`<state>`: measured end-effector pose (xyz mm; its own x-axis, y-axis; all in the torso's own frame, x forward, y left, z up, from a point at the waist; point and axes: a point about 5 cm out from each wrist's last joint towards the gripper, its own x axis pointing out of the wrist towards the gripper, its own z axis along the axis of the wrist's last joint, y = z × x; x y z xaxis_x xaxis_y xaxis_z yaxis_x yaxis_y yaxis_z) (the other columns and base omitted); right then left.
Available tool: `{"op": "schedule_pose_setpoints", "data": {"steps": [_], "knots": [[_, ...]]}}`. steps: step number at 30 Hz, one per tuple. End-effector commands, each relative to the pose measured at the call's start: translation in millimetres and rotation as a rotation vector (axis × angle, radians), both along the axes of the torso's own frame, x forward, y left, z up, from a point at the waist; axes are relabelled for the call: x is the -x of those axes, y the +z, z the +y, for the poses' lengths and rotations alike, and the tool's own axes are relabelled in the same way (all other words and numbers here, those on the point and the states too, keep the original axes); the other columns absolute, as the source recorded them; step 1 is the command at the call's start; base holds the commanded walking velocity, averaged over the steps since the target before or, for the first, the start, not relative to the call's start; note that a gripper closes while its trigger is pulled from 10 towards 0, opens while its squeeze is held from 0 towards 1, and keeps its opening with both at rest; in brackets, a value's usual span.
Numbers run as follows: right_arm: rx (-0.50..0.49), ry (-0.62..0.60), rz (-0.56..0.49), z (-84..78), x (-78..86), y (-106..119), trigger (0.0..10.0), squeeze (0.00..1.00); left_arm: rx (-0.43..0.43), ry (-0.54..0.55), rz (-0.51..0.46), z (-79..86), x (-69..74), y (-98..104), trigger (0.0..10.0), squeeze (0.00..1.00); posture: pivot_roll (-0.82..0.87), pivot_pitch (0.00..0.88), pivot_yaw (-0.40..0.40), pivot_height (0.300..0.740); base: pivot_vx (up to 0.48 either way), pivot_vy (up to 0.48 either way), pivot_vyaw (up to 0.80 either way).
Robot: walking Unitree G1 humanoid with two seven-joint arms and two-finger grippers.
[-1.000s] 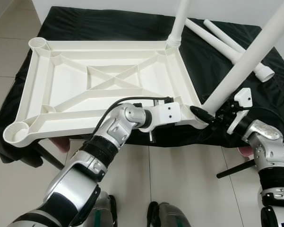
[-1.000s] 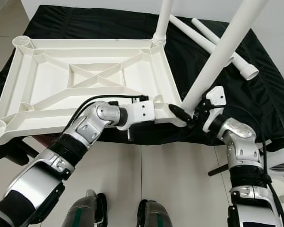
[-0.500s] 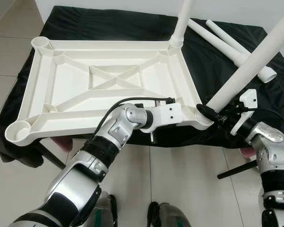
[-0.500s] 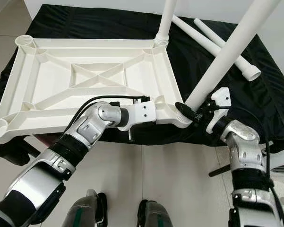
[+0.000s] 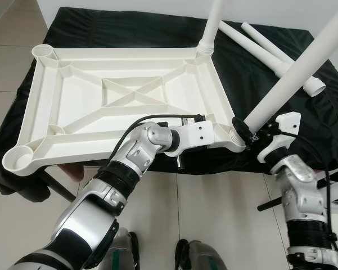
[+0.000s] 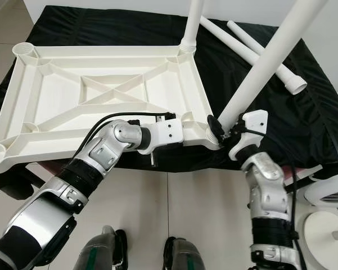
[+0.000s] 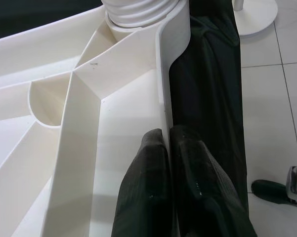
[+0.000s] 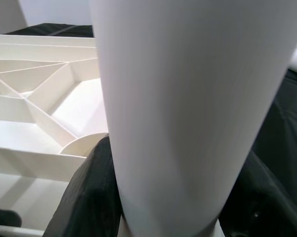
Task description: Building children table
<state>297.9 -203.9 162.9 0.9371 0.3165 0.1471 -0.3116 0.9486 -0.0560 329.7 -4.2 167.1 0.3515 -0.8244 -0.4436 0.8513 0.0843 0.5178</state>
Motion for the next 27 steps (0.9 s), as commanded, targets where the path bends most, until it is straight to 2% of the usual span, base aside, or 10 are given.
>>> {"op": "schedule_pose_setpoints", "data": {"steps": [1,3,5,7,11,15,22,23,24,27], "knots": [[-0.009,0.060,0.021,18.1,1.5,-4.4,0.0,0.00,0.092,0.037,-0.126,-11.4,-2.9,21.5,10.0,0.00,-0.01,0.114,-0.065,0.740,0.000,0.000,0.00],[-0.035,0.018,0.032,23.1,2.2,-4.8,0.0,0.00,0.092,0.037,-0.126,-11.7,-2.8,21.4,10.0,0.00,-0.01,0.114,-0.066,0.740,0.000,0.000,0.00],[-0.092,-0.111,0.064,37.3,4.8,-6.9,0.0,0.00,0.092,0.035,-0.126,-12.2,-2.4,21.4,10.0,0.00,-0.01,0.115,-0.064,0.740,0.000,0.000,0.00],[-0.118,-0.169,0.076,45.1,6.9,-7.8,0.0,0.00,0.092,0.034,-0.126,-12.3,-2.2,21.3,10.0,0.00,-0.01,0.116,-0.065,0.740,0.000,0.000,0.00],[-0.118,-0.169,0.076,45.1,6.9,-7.8,0.0,0.00,0.092,0.034,-0.126,-12.3,-2.2,21.3,10.0,0.00,-0.01,0.116,-0.065,0.740,0.000,0.000,0.00],[-0.148,-0.345,0.143,65.6,16.2,-11.7,0.0,0.00,0.092,0.028,-0.124,-13.3,-0.6,20.2,10.0,0.00,0.00,0.111,-0.067,0.740,0.000,0.000,0.00],[-0.163,-0.402,0.166,64.4,18.4,-12.4,0.0,0.00,0.089,0.023,-0.125,-13.9,0.1,19.9,10.0,0.00,0.00,0.106,-0.068,0.740,0.000,0.000,0.00],[-0.164,-0.413,0.174,63.6,19.0,-12.9,4.0,0.00,0.088,0.022,-0.125,-14.1,0.2,19.8,10.0,0.00,0.00,0.104,-0.069,0.740,0.000,0.000,0.00],[-0.162,-0.429,0.191,63.6,19.4,-13.6,10.0,0.00,0.089,0.022,-0.126,-14.2,0.3,19.8,10.0,0.00,0.00,0.104,-0.069,0.740,0.000,0.000,0.00],[-0.158,-0.464,0.211,61.2,19.1,-14.3,10.0,0.00,0.092,0.021,-0.125,-14.5,0.9,20.0,10.0,0.00,0.00,0.097,-0.072,0.740,0.000,0.000,0.00]]}}
